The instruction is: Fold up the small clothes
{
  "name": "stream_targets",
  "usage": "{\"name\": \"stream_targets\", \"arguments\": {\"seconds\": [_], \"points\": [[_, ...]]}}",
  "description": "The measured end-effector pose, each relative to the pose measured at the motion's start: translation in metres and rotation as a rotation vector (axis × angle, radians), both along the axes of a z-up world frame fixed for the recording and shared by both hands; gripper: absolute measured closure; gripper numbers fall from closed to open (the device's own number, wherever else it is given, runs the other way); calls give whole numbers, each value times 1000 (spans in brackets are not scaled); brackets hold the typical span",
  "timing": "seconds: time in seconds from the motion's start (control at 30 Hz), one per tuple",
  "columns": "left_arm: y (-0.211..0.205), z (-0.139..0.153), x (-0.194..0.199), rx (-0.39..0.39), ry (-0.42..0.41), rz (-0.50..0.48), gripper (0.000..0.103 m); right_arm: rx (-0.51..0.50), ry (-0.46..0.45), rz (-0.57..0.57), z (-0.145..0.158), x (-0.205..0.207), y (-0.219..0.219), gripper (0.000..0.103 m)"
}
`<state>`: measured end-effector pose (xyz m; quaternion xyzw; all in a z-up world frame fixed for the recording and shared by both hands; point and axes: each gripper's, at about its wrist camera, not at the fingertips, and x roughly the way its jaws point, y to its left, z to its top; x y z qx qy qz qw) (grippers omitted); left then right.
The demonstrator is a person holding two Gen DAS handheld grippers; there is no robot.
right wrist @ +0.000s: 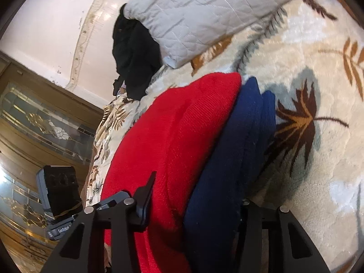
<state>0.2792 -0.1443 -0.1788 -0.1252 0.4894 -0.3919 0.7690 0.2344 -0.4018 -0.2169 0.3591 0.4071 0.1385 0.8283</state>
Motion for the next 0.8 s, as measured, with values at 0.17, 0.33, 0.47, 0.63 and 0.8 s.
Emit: {"name": "stream_targets", "arguments": {"seconds": [0.17, 0.33, 0.47, 0.63, 0.8], "points": [[9, 19, -11, -22, -43, 11, 55, -30, -67, 10, 21, -9, 6, 54], [19, 39, -29, -32, -100, 22, 55, -44, -133, 21, 43, -24, 13, 54], [31, 50, -50, -23, -139, 43, 55, -49, -176, 38, 55, -37, 17, 54], [43, 58, -73, -5, -162, 71, 55, -59, -208, 68, 65, -56, 29, 54], [52, 56, -90, 2, -161, 84, 55, -64, -214, 86, 67, -71, 38, 54]]}}
